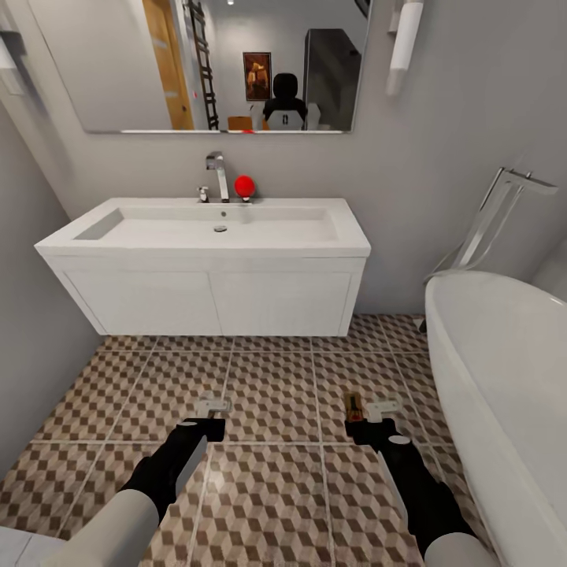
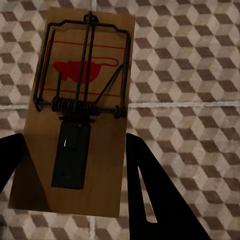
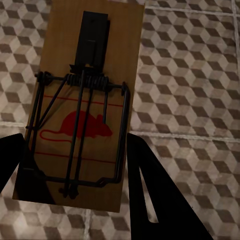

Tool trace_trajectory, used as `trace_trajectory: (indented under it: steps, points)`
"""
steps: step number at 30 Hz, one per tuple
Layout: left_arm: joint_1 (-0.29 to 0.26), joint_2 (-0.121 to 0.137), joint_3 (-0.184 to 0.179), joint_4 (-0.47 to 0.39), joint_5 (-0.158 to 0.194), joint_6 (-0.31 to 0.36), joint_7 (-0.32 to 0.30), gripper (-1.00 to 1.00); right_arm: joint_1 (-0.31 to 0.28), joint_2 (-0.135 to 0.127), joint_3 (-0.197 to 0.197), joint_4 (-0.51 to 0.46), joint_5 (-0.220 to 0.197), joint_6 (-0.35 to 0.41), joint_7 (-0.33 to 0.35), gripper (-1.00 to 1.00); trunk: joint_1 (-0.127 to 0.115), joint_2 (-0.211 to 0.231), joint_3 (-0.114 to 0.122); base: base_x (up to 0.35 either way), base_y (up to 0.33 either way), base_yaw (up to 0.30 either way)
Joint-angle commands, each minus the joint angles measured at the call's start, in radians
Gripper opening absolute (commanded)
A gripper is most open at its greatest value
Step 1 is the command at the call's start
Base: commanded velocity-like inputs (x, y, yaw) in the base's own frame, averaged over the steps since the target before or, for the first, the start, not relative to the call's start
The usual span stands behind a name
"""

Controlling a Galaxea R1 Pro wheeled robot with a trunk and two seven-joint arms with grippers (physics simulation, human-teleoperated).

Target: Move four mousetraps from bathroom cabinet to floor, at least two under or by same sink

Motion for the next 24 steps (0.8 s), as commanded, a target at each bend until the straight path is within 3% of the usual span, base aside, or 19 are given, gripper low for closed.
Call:
trace_trajectory:
  steps: [1,11,17,24]
  points:
    - [0.000,0.001,-0.006,-0.001,0.007,0.005,0.009,-1.00,0.000,0.001,-0.003,-0.001,0.005,0.005,0.004,-1.00,0.004,-0.008,-0.006,0.000,0.000,0.000]
    - [0.000,0.001,-0.006,-0.022,0.005,0.002,0.008,-1.00,-0.001,0.001,-0.002,-0.001,0.005,-0.007,0.005,-1.00,0.042,-0.078,-0.053,0.000,0.000,0.000]
    - [0.000,0.002,-0.006,-0.109,0.005,0.008,0.008,-1.00,-0.001,0.001,0.002,-0.002,0.006,-0.008,0.001,-1.00,0.065,-0.120,-0.081,0.000,0.000,0.000]
    - [0.000,0.004,-0.007,-0.131,0.005,0.010,0.008,-1.00,0.000,0.002,0.003,-0.002,0.006,-0.009,0.001,-1.00,0.092,-0.169,-0.114,0.000,0.000,0.000]
